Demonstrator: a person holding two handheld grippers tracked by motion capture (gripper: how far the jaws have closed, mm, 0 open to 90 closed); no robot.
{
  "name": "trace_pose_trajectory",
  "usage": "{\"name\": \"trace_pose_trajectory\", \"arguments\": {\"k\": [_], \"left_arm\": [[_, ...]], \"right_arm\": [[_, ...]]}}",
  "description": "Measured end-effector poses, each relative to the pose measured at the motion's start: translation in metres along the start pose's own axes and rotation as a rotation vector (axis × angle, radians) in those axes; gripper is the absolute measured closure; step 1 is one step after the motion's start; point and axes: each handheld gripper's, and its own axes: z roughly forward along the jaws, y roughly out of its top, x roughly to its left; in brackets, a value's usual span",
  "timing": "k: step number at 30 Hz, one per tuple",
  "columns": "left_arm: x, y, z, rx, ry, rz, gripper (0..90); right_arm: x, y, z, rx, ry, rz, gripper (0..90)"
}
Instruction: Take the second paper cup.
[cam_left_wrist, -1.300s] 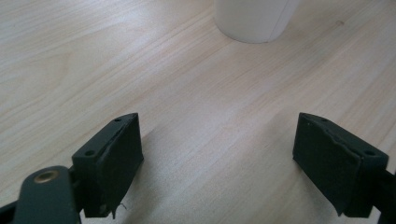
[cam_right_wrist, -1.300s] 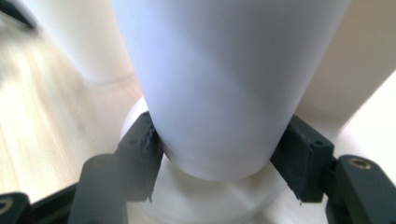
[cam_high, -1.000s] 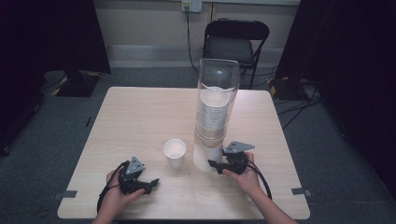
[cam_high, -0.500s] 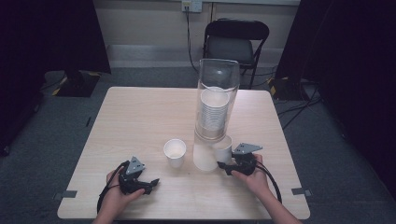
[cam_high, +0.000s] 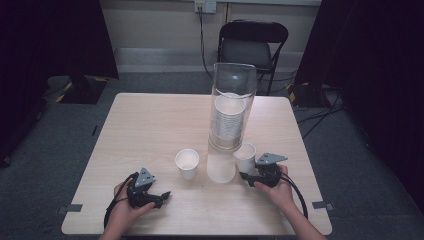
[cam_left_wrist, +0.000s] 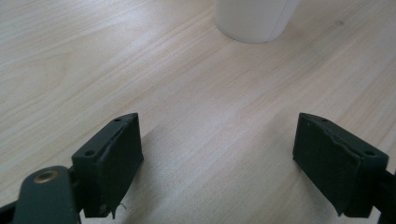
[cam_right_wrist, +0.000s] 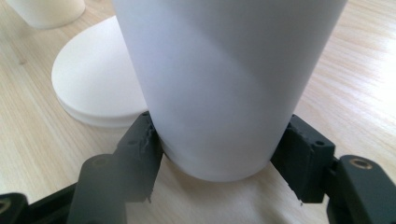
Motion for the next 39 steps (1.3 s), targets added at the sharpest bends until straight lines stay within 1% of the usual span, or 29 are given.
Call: {"name": "trace_pose_trajectory", "arguments": {"k": [2,5,9,11,13,14,15,18,22,29,30,32,33,34,36,37,38,39], "left_arm": [[0.0,0.0,0.0,0.0,0.0,0.0,15.3],[0.0,0.0,0.0,0.0,0.0,0.0,15.3],[0.0,0.0,0.0,0.0,0.0,0.0,15.3],[0.0,0.0,0.0,0.002,0.0,0.003,15.3],[0.0,0.0,0.0,0.002,0.0,0.003,15.3],[0.0,0.0,0.0,0.0,0.0,0.0,15.3],[0.0,0.0,0.0,0.001,0.0,0.0,15.3],[0.0,0.0,0.0,0.002,0.0,0.002,15.3],[0.0,0.0,0.0,0.002,0.001,0.003,15.3],[0.0,0.0,0.0,0.002,0.004,0.001,15.4],[-0.001,0.0,0.0,-0.002,0.004,-0.002,15.6],[-0.001,0.0,0.0,0.001,0.003,-0.001,15.8],[-0.001,0.0,0.0,-0.003,0.003,-0.002,16.2],[-0.001,0.0,-0.001,-0.003,0.001,0.001,17.6],[-0.002,0.0,-0.002,-0.003,-0.002,0.003,19.1],[-0.002,0.0,-0.002,-0.018,-0.015,-0.001,25.0],[-0.003,0.0,-0.002,-0.027,-0.026,-0.021,25.4],[-0.003,0.0,-0.002,-0.027,-0.026,-0.021,25.0]], "right_arm": [[0.0,-0.002,-0.003,0.006,0.006,-0.01,37.0],[-0.001,-0.004,-0.005,0.008,0.004,-0.01,37.0],[-0.006,-0.008,-0.009,0.017,-0.007,-0.004,37.0],[-0.009,-0.012,-0.011,0.023,-0.01,0.006,37.0],[-0.009,-0.012,-0.012,0.02,-0.015,0.001,37.0],[-0.009,-0.013,-0.013,0.023,-0.012,0.005,37.0],[-0.009,-0.014,-0.013,0.028,-0.016,-0.001,36.9],[-0.01,-0.014,-0.014,0.032,-0.024,0.004,36.8],[-0.01,-0.014,-0.014,0.033,-0.026,0.013,36.5],[-0.009,-0.014,-0.014,0.032,-0.024,0.005,36.8],[-0.008,-0.015,-0.014,0.027,-0.025,-0.012,36.9],[-0.007,-0.015,-0.015,0.02,-0.027,-0.019,37.0],[-0.006,-0.015,-0.016,0.008,-0.03,-0.02,37.0],[-0.007,-0.017,-0.019,-0.016,-0.016,-0.008,37.1],[-0.007,-0.017,-0.02,-0.022,-0.012,-0.009,37.1],[-0.006,-0.019,-0.022,-0.031,-0.004,-0.031,37.1],[-0.005,-0.019,-0.023,-0.027,0.005,-0.042,37.1],[-0.005,-0.019,-0.023,-0.027,0.005,-0.042,37.1]]}}
